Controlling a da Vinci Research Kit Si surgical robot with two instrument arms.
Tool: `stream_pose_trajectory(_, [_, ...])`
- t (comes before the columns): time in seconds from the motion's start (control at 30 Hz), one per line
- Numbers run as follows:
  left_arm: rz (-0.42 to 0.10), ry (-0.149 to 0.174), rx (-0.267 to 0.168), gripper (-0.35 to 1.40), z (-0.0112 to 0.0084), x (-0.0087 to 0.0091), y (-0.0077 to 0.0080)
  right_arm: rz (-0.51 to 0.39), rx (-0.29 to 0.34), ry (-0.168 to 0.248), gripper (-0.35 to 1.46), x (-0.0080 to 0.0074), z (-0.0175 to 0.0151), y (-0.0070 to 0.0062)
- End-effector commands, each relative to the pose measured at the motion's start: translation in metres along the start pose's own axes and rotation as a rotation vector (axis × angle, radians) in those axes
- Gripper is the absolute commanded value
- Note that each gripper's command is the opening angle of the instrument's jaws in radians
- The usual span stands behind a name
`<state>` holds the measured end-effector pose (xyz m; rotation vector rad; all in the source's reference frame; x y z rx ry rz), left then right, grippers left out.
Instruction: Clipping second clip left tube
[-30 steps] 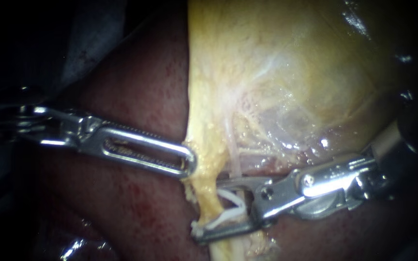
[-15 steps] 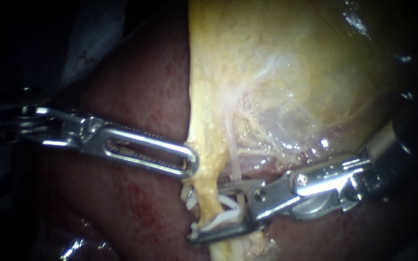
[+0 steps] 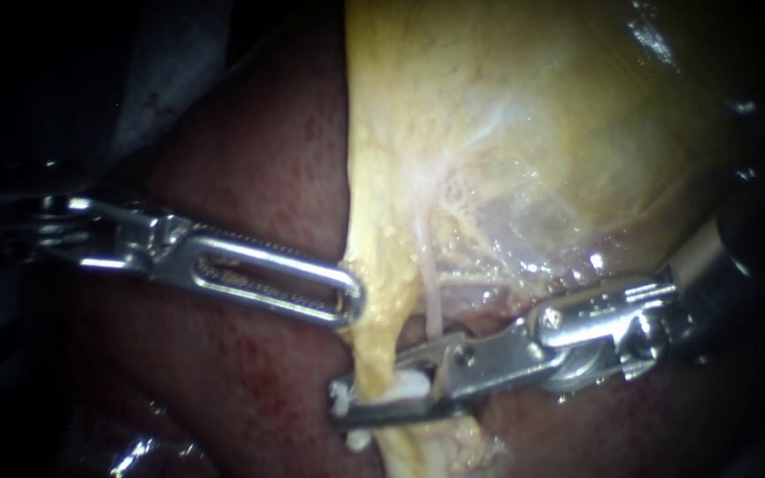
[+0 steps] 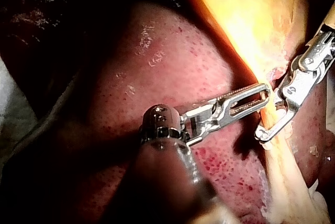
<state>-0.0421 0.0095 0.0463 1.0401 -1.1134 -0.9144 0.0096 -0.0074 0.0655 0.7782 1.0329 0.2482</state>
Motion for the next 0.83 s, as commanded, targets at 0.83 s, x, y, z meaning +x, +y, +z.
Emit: stream_pose_trajectory(0.83, [0.001,-0.001,-0.002,-0.35,0.0003,0.0,0.0002,0.025,0.01,-0.006,-0.35,-0.0005,-0.0003,-0.0001])
